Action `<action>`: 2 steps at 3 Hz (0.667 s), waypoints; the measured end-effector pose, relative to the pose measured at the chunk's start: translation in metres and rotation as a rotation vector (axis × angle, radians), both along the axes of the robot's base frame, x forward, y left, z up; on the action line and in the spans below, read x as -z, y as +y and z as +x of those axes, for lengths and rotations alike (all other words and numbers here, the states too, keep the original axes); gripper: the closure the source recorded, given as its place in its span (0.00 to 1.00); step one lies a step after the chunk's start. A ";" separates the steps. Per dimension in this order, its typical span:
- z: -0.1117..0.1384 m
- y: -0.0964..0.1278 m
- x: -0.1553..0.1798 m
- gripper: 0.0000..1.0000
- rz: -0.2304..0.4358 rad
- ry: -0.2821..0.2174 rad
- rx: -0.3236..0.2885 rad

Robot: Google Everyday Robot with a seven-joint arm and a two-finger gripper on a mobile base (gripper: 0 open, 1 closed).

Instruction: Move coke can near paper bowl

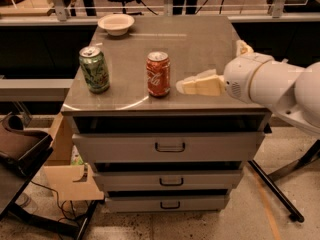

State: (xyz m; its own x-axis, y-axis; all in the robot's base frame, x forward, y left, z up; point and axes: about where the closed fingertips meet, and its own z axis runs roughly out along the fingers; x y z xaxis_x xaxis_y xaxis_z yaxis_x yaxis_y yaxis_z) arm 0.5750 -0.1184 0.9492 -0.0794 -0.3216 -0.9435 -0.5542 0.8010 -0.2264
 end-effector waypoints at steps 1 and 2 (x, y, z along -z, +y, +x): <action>0.014 0.016 0.017 0.00 0.066 0.010 -0.036; 0.028 0.029 0.030 0.00 0.133 0.007 -0.073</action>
Offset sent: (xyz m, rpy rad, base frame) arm 0.0446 0.0427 -0.0486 0.2212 0.0030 0.1174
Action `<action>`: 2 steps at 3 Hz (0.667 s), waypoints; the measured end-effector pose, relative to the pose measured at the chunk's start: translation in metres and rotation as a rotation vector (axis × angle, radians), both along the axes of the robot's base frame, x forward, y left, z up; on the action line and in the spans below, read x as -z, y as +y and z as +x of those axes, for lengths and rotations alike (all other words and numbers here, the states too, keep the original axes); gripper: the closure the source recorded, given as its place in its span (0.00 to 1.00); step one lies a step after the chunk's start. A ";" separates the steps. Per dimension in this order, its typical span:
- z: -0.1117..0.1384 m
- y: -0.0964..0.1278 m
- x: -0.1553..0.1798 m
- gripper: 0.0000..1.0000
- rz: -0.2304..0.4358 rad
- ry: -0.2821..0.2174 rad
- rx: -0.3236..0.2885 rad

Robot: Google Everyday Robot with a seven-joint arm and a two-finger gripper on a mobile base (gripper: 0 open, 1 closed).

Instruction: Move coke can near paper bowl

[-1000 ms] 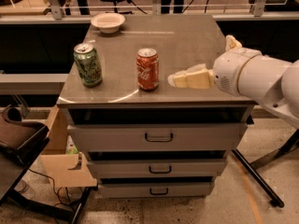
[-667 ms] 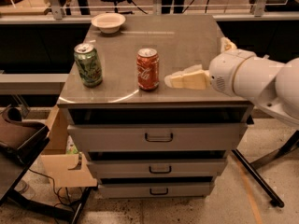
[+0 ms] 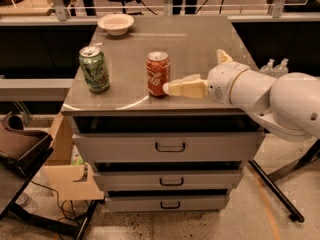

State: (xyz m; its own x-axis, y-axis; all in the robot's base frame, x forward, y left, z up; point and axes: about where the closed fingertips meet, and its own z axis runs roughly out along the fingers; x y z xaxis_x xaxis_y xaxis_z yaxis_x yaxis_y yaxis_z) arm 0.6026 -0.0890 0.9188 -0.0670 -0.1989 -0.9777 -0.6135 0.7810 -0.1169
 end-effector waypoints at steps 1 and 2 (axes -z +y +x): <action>0.010 0.014 0.008 0.00 0.052 -0.005 -0.037; 0.017 0.026 0.012 0.00 0.075 -0.005 -0.069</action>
Offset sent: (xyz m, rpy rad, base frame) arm 0.0275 0.0368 -0.0176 0.1063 -0.0032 0.1027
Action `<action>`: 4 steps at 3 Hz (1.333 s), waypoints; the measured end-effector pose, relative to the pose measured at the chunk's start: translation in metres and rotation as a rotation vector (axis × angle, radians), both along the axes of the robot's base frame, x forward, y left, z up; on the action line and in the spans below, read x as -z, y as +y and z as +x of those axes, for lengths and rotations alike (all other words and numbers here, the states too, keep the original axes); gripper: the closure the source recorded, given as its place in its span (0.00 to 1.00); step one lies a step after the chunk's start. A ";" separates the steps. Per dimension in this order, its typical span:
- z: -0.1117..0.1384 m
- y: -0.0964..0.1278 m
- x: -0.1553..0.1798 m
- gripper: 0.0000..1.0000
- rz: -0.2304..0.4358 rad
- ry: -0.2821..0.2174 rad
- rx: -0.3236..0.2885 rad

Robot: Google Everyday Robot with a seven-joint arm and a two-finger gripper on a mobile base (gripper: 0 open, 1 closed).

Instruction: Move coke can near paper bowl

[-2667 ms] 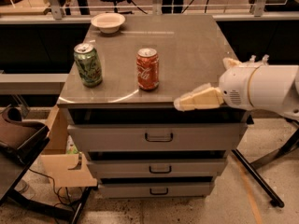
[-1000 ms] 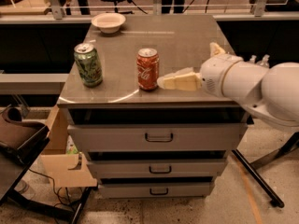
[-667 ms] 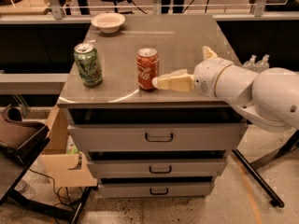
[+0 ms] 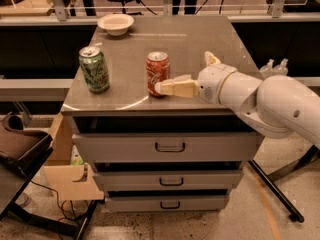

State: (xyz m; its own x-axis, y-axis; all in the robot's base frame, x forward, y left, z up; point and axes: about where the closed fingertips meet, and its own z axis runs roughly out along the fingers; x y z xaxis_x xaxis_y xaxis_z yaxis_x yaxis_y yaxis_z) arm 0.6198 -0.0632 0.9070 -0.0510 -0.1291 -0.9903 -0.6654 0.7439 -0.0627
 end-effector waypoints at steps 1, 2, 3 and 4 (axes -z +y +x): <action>0.010 0.018 0.002 0.00 0.046 -0.018 -0.038; 0.014 0.027 0.003 0.00 0.075 -0.027 -0.053; 0.017 0.037 0.002 0.03 0.093 -0.041 -0.066; 0.011 0.050 -0.008 0.21 0.078 -0.074 -0.070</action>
Offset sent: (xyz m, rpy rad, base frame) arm 0.0201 0.0339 -0.0061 0.1140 -0.0382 0.0652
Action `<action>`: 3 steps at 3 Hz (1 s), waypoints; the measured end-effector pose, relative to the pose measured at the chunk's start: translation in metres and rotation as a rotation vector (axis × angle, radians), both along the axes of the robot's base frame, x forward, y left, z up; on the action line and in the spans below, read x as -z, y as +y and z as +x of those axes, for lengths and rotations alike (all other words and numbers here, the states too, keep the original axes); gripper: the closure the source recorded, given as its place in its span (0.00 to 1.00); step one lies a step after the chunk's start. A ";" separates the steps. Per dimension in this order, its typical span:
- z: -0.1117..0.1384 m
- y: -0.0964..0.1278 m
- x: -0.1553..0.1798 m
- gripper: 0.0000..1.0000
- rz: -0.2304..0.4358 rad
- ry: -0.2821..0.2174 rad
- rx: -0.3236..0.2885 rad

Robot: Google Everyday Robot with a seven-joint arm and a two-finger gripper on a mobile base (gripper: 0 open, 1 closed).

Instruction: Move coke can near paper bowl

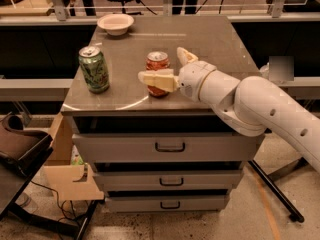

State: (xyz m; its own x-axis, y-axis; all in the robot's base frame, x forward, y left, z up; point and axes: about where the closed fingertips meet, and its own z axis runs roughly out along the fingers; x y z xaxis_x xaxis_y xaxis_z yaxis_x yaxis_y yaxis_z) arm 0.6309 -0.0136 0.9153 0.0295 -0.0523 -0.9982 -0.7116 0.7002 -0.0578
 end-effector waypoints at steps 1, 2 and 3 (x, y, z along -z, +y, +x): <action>-0.006 0.010 -0.008 0.44 -0.017 -0.026 -0.004; -0.006 0.011 -0.008 0.68 -0.016 -0.026 -0.007; -0.006 0.013 -0.009 0.91 -0.016 -0.026 -0.010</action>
Offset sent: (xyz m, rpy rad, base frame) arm -0.0048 0.0080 0.0069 -0.0137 -0.0218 0.0034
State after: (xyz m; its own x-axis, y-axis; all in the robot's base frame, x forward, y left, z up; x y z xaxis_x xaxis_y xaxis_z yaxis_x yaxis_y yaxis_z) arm 0.6245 -0.0002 0.9243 0.0565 -0.0678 -0.9961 -0.7169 0.6917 -0.0877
